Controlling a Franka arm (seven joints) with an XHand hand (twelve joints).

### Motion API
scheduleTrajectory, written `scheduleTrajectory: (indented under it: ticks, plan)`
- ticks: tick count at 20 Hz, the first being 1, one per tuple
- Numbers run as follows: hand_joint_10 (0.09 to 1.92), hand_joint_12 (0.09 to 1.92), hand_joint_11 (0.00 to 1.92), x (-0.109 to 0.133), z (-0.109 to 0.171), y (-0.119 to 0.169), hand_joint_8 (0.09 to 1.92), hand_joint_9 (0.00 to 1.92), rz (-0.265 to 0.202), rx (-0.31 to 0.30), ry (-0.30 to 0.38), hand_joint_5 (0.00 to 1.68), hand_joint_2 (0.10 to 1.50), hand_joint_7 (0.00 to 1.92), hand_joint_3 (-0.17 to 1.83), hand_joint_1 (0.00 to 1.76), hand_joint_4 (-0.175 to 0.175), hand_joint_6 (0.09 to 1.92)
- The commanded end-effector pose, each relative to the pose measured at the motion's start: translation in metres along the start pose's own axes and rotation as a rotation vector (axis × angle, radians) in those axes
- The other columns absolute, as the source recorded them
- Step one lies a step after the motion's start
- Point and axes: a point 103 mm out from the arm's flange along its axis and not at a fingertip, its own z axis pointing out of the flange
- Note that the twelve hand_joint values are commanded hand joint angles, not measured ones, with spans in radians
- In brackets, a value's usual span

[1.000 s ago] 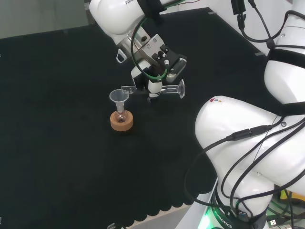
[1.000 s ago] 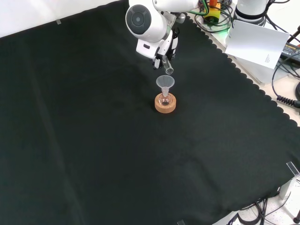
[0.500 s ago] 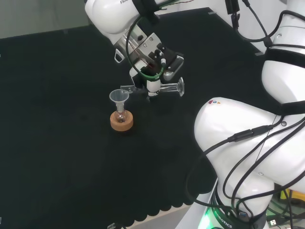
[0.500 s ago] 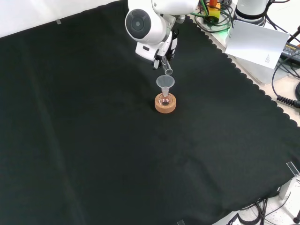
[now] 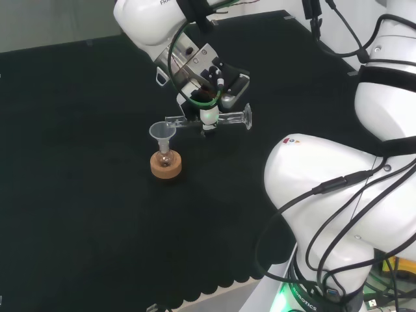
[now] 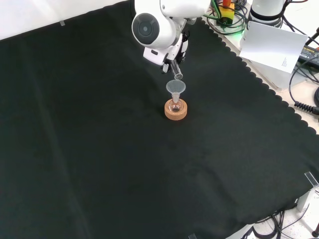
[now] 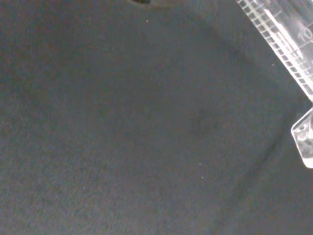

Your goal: Pour the water from the graduated cylinder into the round-bottom flask.

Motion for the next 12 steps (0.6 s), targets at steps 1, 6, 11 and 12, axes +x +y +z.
scheduleTrajectory:
  ticks: [1,6,11,12]
  plan:
    - [0.09,0.62,1.44,-0.0015,0.0017,0.0018,0.22,1.65,0.023,0.043,-0.008,0.91,1.16,1.46,0.00,1.13,-0.147,1.11]
    - [0.09,0.62,1.44,-0.0004,0.0003,0.0016,0.22,1.65,0.031,0.050,-0.015,0.91,1.16,1.46,0.00,1.13,-0.147,1.12]
    - [0.09,0.62,1.44,-0.0004,-0.0007,0.0016,0.22,1.65,0.032,0.054,-0.018,0.91,1.16,1.46,0.00,1.13,-0.147,1.12]
    - [0.09,0.62,1.44,-0.0004,-0.0008,0.0017,0.22,1.65,0.033,0.057,-0.021,0.91,1.16,1.46,0.00,1.13,-0.147,1.12]
